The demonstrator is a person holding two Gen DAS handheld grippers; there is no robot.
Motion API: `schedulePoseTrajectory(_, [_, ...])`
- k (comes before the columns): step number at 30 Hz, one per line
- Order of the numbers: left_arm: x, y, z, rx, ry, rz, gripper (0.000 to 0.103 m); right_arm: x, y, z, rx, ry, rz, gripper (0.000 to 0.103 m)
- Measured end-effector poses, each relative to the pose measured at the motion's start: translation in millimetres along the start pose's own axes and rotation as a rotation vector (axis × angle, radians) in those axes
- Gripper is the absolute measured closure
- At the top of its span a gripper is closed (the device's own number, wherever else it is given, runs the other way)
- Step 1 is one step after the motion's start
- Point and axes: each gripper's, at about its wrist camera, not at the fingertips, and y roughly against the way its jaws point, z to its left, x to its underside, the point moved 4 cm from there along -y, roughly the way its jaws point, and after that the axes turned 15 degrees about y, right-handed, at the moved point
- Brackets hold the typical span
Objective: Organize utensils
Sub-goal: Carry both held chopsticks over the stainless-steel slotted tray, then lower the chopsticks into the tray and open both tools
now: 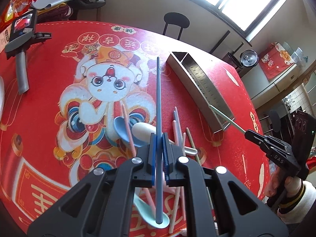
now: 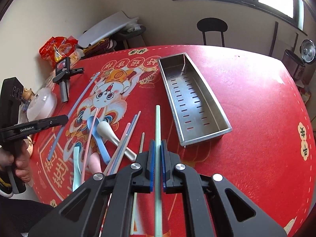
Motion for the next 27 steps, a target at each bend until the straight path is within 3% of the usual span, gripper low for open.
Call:
schedulePoseTrajectory(6, [-37.6,-50.0,-58.4,0.055,0.055,0.085,0.092,-27.5,-15.1,-39.3,0.052,0.035,0.005,0.097])
schedulePoseTrajectory(11, [-73.6,-101.4,-96.7,0.065,0.172,0.128,0.092,-46.6,-38.4,-71.6,0.077,0.044,0.026,0.097])
schedulePoseTrajectory(20, [-93.2,-172.8,-106.5,0.08,0.451,0.225,0.092,-63.6,-72.8,-98.5,0.071,0.064,0.055,0.097])
schedulePoseTrajectory(27, [-97.4,-196.9,-118.6,0.083,0.473,0.254,0.093,-62.4,-89.0,-101.9,0.052,0.062,0.074,0.097])
